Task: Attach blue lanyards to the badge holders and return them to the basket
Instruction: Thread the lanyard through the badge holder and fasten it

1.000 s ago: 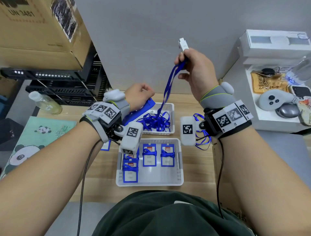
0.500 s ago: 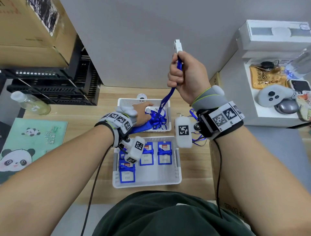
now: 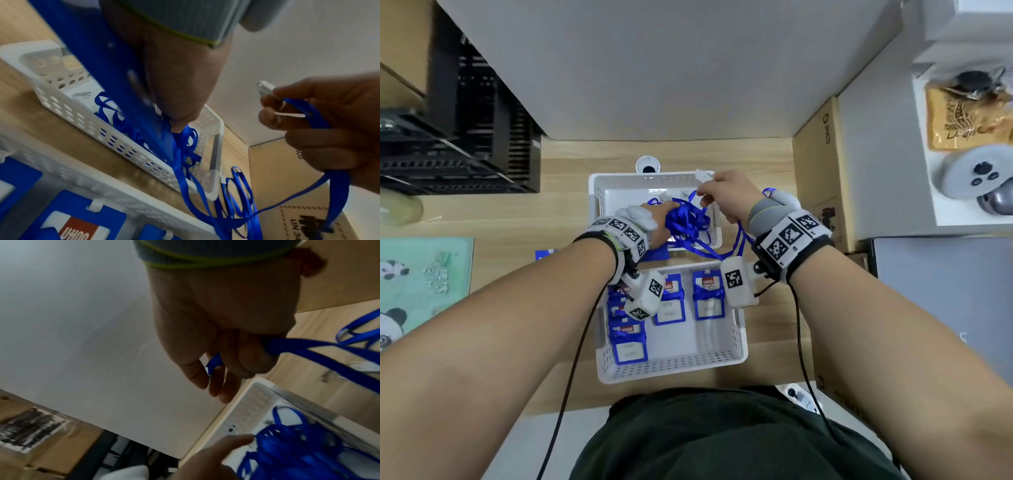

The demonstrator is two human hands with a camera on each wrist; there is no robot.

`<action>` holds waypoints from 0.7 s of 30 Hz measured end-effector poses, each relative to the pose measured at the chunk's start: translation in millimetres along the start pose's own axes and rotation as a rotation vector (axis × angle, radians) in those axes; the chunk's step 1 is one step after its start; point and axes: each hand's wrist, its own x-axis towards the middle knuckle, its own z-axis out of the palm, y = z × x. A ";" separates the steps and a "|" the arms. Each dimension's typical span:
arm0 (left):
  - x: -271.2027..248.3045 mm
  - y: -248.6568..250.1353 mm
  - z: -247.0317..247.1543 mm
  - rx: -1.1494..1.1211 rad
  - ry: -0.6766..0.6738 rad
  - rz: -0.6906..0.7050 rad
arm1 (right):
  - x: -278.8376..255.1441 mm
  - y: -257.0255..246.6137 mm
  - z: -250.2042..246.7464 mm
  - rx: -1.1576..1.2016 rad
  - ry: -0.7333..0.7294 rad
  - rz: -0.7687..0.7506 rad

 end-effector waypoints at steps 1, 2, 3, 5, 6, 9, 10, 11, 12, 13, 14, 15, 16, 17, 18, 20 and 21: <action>3.4 -0.9 1.1 0.030 -0.006 0.008 | 4.0 4.5 2.8 -0.025 -0.003 0.023; 6.6 -1.0 1.9 0.057 -0.019 0.014 | 8.3 9.6 6.1 -0.043 -0.005 0.041; 12.3 -0.9 2.1 0.077 -0.040 0.017 | 15.4 13.9 8.8 -0.053 -0.004 0.060; 22.5 -1.3 0.5 0.109 -0.067 0.036 | 27.9 19.3 13.7 -0.078 0.010 0.086; 27.7 -2.1 0.7 0.121 -0.071 0.047 | 33.4 21.7 16.0 -0.089 0.007 0.098; 36.3 -0.9 -0.5 0.150 -0.047 0.073 | 41.3 25.7 19.6 -0.105 -0.040 0.119; 41.7 -1.2 0.1 0.165 -0.054 0.051 | 44.3 26.4 20.6 -0.124 -0.056 0.120; 45.1 -1.7 1.6 0.175 -0.056 0.031 | 45.6 27.8 22.5 -0.148 -0.087 0.117; 46.6 -3.1 2.5 0.164 -0.061 0.007 | 47.3 29.6 25.7 -0.177 -0.136 0.114; 48.5 -5.7 4.3 0.147 -0.053 0.002 | 48.2 31.1 29.8 -0.206 -0.191 0.113; 48.6 -8.9 6.1 0.125 -0.031 0.002 | 48.9 32.9 34.0 -0.227 -0.228 0.121; 48.5 -11.9 7.9 0.105 -0.001 0.010 | 49.9 35.6 36.6 -0.218 -0.234 0.142; 47.9 -16.8 9.3 0.083 0.032 0.024 | 51.8 37.4 39.6 -0.191 -0.231 0.170; 46.9 -20.3 10.3 0.039 0.047 0.027 | 52.5 37.7 42.0 -0.170 -0.222 0.192; 46.9 -21.8 10.1 -0.006 0.055 0.028 | 52.0 37.7 42.1 -0.160 -0.215 0.205; 43.3 -29.5 6.6 -0.087 0.083 -0.011 | 51.9 33.4 43.4 -0.143 -0.215 0.209; 41.0 -31.4 3.6 -0.128 0.105 -0.042 | 51.6 31.1 41.4 -0.121 -0.197 0.210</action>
